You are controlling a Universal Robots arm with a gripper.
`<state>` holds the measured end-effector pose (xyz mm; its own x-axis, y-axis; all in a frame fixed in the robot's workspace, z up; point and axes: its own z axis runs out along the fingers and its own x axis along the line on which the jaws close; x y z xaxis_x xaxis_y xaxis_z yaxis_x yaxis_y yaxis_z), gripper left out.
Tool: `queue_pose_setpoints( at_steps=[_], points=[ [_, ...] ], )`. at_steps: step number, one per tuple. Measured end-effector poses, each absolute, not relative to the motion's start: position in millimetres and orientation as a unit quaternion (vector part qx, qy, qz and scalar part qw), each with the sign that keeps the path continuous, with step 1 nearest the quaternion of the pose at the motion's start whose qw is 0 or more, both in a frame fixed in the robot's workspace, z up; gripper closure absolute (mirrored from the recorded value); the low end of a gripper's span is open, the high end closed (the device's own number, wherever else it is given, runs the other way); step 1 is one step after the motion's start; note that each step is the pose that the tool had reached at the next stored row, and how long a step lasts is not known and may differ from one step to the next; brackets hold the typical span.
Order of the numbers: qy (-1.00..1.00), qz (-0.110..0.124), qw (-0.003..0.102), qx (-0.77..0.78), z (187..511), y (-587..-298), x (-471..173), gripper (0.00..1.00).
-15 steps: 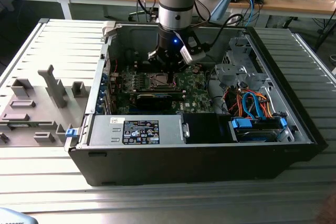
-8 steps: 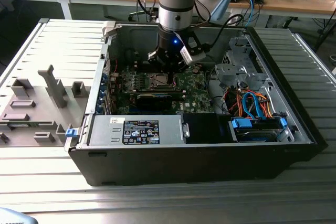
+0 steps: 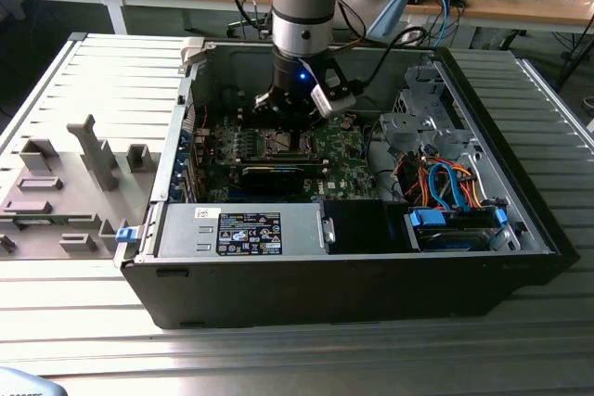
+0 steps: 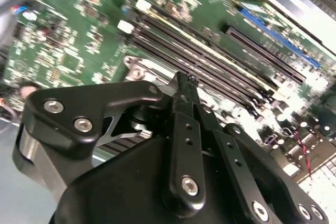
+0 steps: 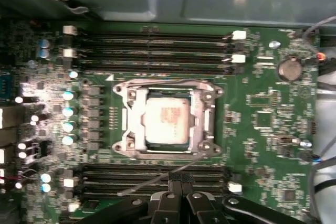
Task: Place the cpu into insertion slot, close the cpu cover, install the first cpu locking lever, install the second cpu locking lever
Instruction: 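Install the second cpu locking lever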
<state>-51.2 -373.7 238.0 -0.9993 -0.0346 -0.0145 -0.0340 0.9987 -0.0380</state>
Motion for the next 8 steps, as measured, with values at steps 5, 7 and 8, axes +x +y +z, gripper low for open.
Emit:
queue_pose_setpoints(
  at_steps=[5, 7, 8],
  points=[
    [1.0, -0.012, 0.008, -0.017, 232, -374, -73, 0.89],
    [1.0, -0.011, 0.008, -0.018, 230, -375, -75, 0.89],
    [1.0, -0.01, 0.008, -0.02, 229, -376, -79, 0.89]
  ],
)
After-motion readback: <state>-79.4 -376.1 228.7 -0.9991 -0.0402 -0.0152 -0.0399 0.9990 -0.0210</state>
